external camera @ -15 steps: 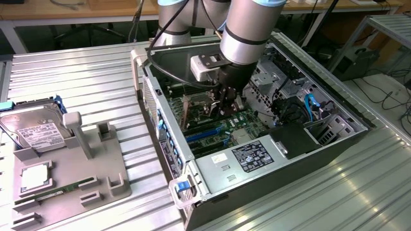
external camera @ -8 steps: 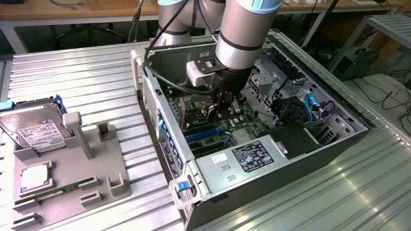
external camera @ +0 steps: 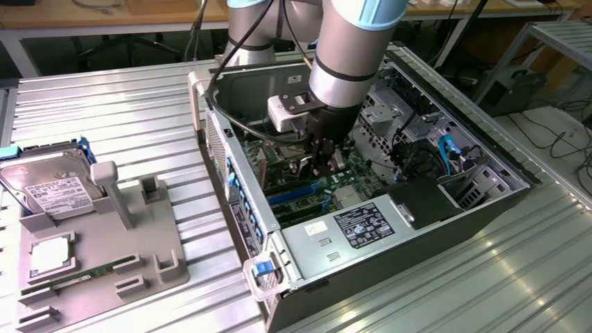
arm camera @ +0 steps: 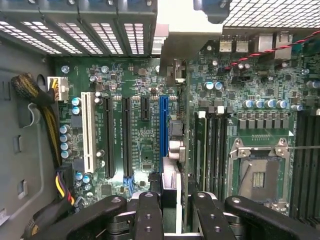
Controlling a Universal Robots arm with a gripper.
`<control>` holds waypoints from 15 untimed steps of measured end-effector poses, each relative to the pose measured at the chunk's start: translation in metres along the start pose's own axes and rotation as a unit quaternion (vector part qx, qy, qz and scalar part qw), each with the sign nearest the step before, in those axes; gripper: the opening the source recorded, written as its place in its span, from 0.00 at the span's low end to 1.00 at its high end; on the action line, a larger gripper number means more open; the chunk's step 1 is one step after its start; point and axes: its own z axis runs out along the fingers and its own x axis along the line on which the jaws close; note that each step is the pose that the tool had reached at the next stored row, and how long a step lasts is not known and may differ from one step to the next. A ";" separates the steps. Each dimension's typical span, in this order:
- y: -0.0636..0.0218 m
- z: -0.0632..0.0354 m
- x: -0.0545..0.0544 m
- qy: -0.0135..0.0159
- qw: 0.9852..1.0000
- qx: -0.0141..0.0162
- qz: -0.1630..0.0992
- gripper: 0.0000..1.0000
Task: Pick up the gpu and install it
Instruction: 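Insert the gpu into the slot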
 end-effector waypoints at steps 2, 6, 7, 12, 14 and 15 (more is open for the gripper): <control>0.0001 0.0023 0.000 0.000 1.000 -0.001 0.000 0.28; 0.0002 0.0033 0.000 0.000 1.000 -0.003 0.000 0.28; 0.0002 0.0034 0.000 0.000 1.000 -0.003 0.000 0.28; 0.0002 0.0033 0.004 -0.001 1.000 -0.003 0.000 0.28; 0.0007 0.0032 0.004 -0.001 1.000 -0.003 0.000 0.28; 0.0017 0.0033 0.004 -0.001 1.000 -0.003 0.000 0.28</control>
